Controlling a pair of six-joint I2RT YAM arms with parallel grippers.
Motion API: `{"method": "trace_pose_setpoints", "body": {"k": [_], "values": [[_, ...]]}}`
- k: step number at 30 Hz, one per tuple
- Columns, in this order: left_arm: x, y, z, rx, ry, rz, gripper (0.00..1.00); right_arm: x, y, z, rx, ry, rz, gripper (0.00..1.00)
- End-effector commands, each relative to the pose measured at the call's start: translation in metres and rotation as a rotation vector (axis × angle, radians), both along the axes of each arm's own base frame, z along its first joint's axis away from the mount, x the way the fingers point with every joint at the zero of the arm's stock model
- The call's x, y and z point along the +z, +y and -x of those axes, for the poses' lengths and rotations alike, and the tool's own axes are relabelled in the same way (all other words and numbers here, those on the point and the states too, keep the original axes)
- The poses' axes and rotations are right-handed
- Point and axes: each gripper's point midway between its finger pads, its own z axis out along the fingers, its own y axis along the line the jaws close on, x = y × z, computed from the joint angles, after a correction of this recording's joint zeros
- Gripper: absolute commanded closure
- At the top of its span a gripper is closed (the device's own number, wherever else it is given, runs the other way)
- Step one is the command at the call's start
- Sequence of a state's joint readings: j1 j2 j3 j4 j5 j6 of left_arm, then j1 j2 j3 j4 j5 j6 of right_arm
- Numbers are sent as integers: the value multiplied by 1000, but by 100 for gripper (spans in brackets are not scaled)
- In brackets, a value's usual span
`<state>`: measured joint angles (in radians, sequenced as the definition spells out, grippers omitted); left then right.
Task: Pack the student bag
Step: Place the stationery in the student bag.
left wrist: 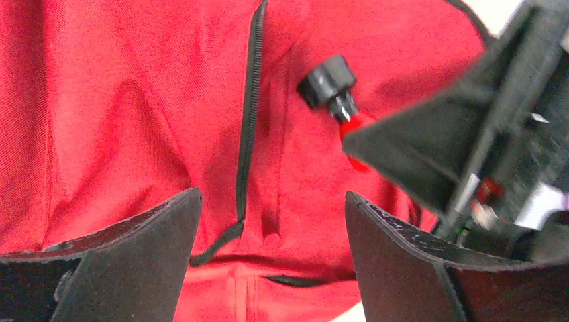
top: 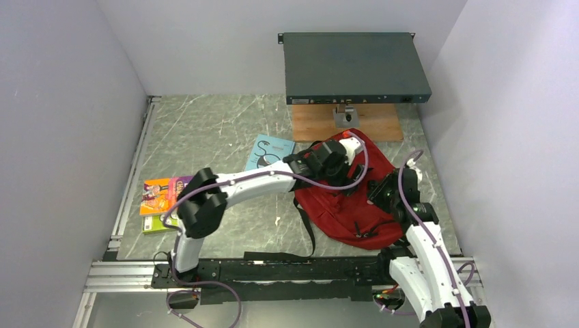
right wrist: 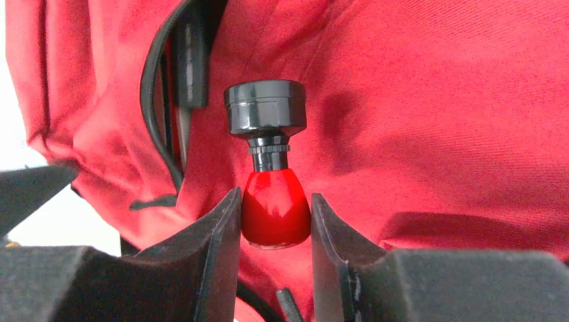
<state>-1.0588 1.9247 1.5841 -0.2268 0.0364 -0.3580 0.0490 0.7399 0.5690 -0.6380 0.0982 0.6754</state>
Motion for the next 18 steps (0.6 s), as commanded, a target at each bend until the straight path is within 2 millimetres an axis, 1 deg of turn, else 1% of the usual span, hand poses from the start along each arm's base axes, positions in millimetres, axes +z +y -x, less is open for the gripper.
{"method": "trace_pose_setpoints", "body": {"k": [1,4,7,11,15,18], "values": [[-3,-19,-23,28,-86,-29,16,8,33,-12,174,-131,-104,100],[-14,-30,-33,38,-100,-53,19,-2,30,-18,190,-138,-76,100],[-28,-34,-42,64,-104,-82,24,-10,37,-22,221,-135,-101,100],[-36,-33,-52,105,-123,-112,35,-8,51,-28,297,-185,-150,100],[-36,-27,-59,143,-137,-141,54,-3,59,-34,355,-232,-163,100],[-32,-27,-62,141,-134,-142,63,-1,60,-38,361,-252,-168,100]]}}
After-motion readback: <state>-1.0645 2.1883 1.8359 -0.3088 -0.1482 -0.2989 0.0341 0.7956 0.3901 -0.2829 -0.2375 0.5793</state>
